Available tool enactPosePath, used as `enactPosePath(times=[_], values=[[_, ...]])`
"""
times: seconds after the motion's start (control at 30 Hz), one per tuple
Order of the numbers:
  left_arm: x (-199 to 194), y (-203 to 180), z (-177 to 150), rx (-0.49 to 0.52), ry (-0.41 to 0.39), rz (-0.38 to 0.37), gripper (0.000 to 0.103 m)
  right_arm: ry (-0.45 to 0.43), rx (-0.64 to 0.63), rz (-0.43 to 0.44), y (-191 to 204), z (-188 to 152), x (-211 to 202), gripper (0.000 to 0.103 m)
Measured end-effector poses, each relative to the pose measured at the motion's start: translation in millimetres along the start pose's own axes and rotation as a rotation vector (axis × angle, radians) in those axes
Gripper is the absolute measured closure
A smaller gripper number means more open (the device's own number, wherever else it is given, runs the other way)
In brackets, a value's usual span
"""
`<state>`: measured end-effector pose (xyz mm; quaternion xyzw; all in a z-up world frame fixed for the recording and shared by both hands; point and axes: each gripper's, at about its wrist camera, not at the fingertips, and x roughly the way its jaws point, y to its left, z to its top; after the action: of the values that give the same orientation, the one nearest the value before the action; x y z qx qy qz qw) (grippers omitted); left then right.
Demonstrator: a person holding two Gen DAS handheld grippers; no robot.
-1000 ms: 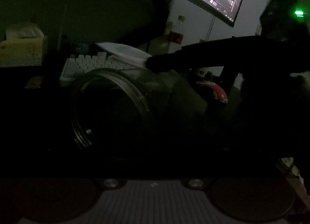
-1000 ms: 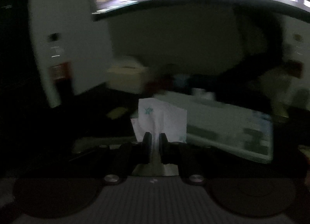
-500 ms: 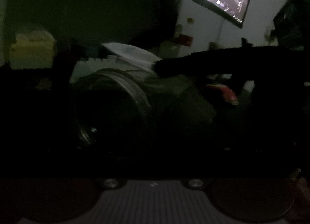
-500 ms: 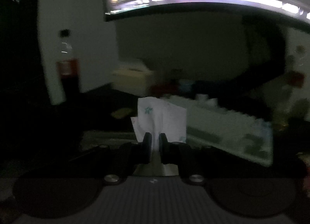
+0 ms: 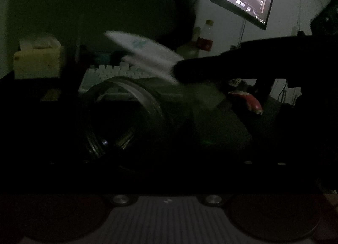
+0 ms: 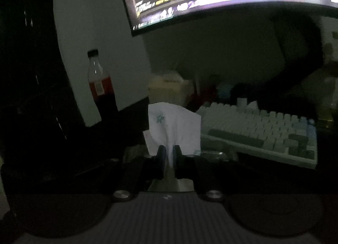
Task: Clean container
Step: 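Rub the tissue over the jar rim with the right gripper while the left holds the jar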
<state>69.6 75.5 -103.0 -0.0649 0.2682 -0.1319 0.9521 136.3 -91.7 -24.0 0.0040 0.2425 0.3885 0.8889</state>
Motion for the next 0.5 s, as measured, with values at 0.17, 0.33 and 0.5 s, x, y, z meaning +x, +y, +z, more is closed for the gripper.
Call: enactPosePath(times=[0.17,0.33,0.5], values=[[-4.0,2.6,2.5,-0.034,-0.052,-0.002,0.086,-0.044,0.009,-0.018,-9.5,-3.4,-28.6,0.094],[-0.3,4.4,-2.3,-0.044,-0.066,-0.181,0.091,-0.074,0.012,-0.052,-18.9,-12.8,-49.1,0.094],[-5.7,-11.7,-5.6,0.019,-0.063,-0.340,0.092,-0.056,0.054,-0.077,-32.5,-24.4,-53.4,0.094]])
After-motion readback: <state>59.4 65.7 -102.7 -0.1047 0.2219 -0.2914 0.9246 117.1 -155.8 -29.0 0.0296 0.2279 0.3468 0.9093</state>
